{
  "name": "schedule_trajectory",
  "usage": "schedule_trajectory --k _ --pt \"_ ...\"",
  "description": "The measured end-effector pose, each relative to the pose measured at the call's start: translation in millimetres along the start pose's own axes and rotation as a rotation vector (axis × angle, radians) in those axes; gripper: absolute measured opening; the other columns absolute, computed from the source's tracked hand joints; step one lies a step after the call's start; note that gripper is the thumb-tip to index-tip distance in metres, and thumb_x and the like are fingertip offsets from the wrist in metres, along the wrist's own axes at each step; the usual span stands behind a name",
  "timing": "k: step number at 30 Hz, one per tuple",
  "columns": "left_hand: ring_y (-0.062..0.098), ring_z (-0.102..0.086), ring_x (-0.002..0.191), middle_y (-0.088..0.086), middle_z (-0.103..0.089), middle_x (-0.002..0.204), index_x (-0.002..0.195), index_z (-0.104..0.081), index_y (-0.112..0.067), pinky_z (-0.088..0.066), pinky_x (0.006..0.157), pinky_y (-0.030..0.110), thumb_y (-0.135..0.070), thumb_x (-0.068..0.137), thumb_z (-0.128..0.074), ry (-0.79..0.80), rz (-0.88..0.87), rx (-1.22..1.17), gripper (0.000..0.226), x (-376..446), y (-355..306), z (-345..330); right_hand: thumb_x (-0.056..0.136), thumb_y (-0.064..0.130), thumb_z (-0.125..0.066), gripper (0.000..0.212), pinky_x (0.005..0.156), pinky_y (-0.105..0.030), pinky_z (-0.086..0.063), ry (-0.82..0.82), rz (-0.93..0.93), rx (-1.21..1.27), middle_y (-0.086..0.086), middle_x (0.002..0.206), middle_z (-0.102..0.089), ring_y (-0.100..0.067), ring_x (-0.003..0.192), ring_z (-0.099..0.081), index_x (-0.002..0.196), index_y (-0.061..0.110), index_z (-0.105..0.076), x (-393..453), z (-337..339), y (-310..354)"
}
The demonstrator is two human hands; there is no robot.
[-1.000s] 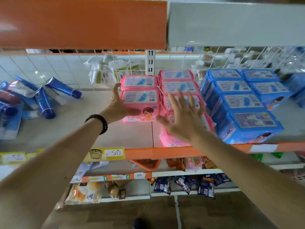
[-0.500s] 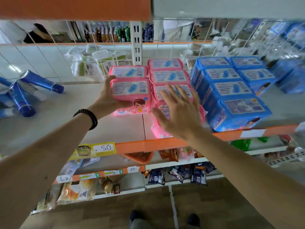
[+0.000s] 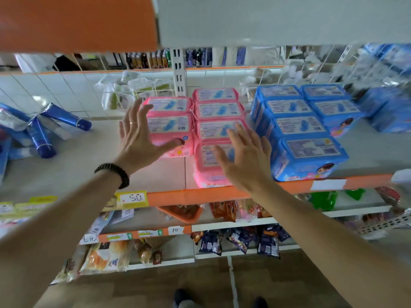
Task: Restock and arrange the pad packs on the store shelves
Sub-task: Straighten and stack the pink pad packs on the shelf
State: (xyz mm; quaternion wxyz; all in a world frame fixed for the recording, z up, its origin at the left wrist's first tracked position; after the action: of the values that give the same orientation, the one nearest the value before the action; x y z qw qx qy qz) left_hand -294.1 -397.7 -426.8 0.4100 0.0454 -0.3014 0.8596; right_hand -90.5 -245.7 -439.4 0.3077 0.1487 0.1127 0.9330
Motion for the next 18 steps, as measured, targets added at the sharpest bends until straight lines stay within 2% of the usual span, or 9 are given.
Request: schedule_trajectory --k 2,3,5,7,9,11,13,15,18 --pt "0.035 -0.026 0.143 0.013 -0.025 0.158 0.143 -0.033 -0.014 -0.022 0.118 0.056 -0.08 0.068 -0.057 -0.048 -0.105 -0.005 0.103 -23 -40 1 0.092 0.075 -0.019 0.08 0.122 -0.05 -0.005 0.021 -0.093 0.124 0.0 0.167 -0.008 -0.025 0.154 -0.005 0.158 0.03 -0.014 -6 3 -27" --pt "0.031 -0.034 0.136 0.01 -0.037 0.15 0.139 -0.039 -0.015 -0.03 0.114 0.053 -0.078 0.071 -0.056 -0.032 -0.09 -0.029 0.094 -36 -54 -4 0.093 0.075 -0.023 0.08 0.122 -0.05 -0.006 0.052 -0.121 0.209 0.0 0.168 -0.005 -0.025 0.154 -0.005 0.159 0.031 -0.007 -8 1 -35" --pt "0.018 -0.048 0.121 0.0 -0.052 0.135 0.131 -0.049 -0.021 -0.041 0.104 0.044 -0.081 0.074 -0.056 0.097 0.02 -0.065 0.083 -58 -69 -30 0.096 0.07 -0.031 0.08 0.122 -0.05 -0.012 0.135 -0.136 0.39 0.001 0.168 -0.003 -0.022 0.154 -0.006 0.159 0.031 -0.001 -9 -8 -39" --pt "0.012 -0.059 0.111 -0.008 -0.057 0.132 0.136 -0.048 -0.028 -0.052 0.096 0.043 -0.078 0.076 -0.059 0.224 0.092 -0.103 0.079 -75 -79 -58 0.095 0.065 -0.039 0.082 0.122 -0.05 -0.019 0.164 -0.12 0.514 0.003 0.167 -0.007 -0.02 0.153 -0.013 0.159 0.031 0.0 -8 -13 -33" --pt "0.01 -0.064 0.103 -0.007 -0.058 0.134 0.144 -0.043 -0.03 -0.058 0.088 0.042 -0.065 0.081 -0.067 0.23 0.124 -0.134 0.075 -79 -84 -65 0.094 0.063 -0.044 0.083 0.12 -0.049 -0.025 0.173 -0.106 0.552 0.003 0.165 -0.015 -0.021 0.15 -0.022 0.158 0.029 -0.005 -6 -16 -29" --pt "0.007 -0.064 0.098 -0.006 -0.058 0.131 0.141 -0.044 -0.031 -0.057 0.087 0.039 -0.055 0.084 -0.071 0.225 0.155 -0.145 0.069 -77 -86 -62 0.094 0.063 -0.045 0.083 0.118 -0.047 -0.025 0.237 -0.125 0.542 0.0 0.165 -0.013 -0.023 0.149 -0.022 0.158 0.026 -0.008 -6 -22 -30" --pt "0.01 -0.06 0.11 -0.005 -0.053 0.138 0.142 -0.041 -0.029 -0.053 0.096 0.042 -0.054 0.084 -0.071 0.245 0.161 -0.115 0.07 -79 -90 -58 0.092 0.067 -0.044 0.086 0.118 -0.051 -0.022 0.298 -0.12 0.544 0.001 0.166 -0.005 -0.026 0.151 -0.016 0.158 0.028 -0.005 -6 -25 -33" --pt "0.019 -0.048 0.13 -0.002 -0.041 0.151 0.146 -0.036 -0.024 -0.044 0.106 0.044 -0.06 0.085 -0.067 0.22 0.14 0.007 0.077 -83 -97 -50 0.089 0.074 -0.04 0.091 0.12 -0.057 -0.017 0.333 -0.082 0.554 0.003 0.167 0.006 -0.026 0.154 -0.005 0.158 0.031 0.002 -9 -20 -36" --pt "0.025 -0.037 0.138 0.001 -0.029 0.157 0.147 -0.032 -0.021 -0.039 0.11 0.048 -0.058 0.087 -0.065 0.129 0.116 0.095 0.078 -88 -118 -34 0.087 0.08 -0.033 0.092 0.119 -0.062 -0.015 0.318 0.026 0.517 0.003 0.167 0.008 -0.027 0.154 -0.002 0.156 0.035 0.007 -13 -2 -40"
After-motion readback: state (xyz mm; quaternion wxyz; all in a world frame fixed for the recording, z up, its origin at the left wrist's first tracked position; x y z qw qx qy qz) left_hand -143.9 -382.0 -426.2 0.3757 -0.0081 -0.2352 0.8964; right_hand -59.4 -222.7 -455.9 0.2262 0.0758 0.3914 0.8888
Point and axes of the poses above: each hand's wrist, its own x-axis towards the middle knuckle, its own z-axis out of the back of the hand, y = z × x, the point moved 10 cm from there along x, towards the middle knuckle
